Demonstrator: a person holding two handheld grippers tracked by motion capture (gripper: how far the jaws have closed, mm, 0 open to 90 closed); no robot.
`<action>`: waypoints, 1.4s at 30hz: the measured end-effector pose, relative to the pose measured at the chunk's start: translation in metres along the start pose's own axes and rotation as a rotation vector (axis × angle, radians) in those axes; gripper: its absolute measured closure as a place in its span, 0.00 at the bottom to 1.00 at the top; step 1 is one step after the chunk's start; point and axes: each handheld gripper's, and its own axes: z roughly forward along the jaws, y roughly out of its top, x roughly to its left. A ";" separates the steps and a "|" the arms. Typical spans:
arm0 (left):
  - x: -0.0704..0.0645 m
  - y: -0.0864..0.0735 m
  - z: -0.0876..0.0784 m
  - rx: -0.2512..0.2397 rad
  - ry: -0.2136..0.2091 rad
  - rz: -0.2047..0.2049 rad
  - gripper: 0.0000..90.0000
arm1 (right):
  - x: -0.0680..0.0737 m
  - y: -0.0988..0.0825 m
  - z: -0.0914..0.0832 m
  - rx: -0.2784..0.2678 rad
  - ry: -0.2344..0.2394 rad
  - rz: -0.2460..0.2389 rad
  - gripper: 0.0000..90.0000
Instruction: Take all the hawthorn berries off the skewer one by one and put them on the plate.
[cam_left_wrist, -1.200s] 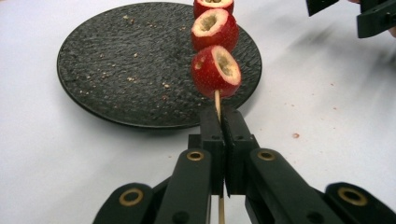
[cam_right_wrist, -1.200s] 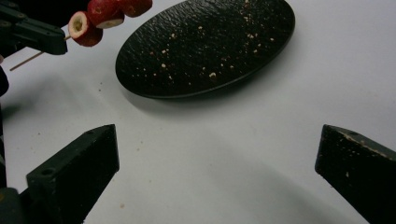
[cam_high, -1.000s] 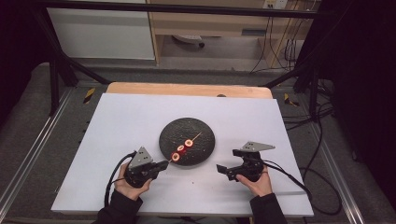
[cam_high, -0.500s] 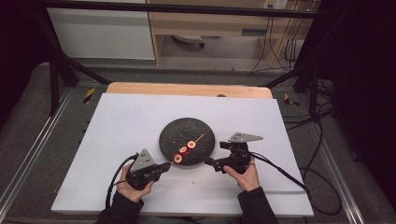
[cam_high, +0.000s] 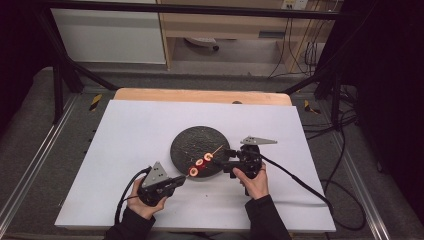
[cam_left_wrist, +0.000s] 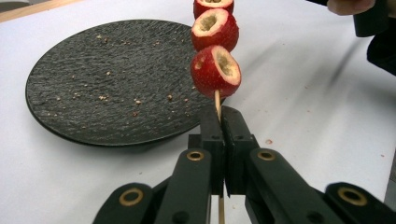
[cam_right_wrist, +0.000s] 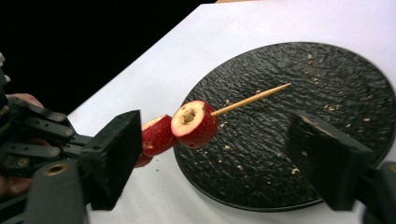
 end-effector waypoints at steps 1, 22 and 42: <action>-0.001 0.000 0.000 0.000 -0.001 0.002 0.98 | -0.001 0.000 0.002 0.000 0.008 0.019 0.31; -0.006 0.000 -0.001 -0.032 -0.008 0.027 0.98 | -0.003 -0.002 0.011 0.025 0.115 0.149 0.70; -0.002 0.001 -0.007 -0.059 -0.010 0.019 0.98 | -0.015 0.023 -0.008 -0.065 0.020 0.146 0.71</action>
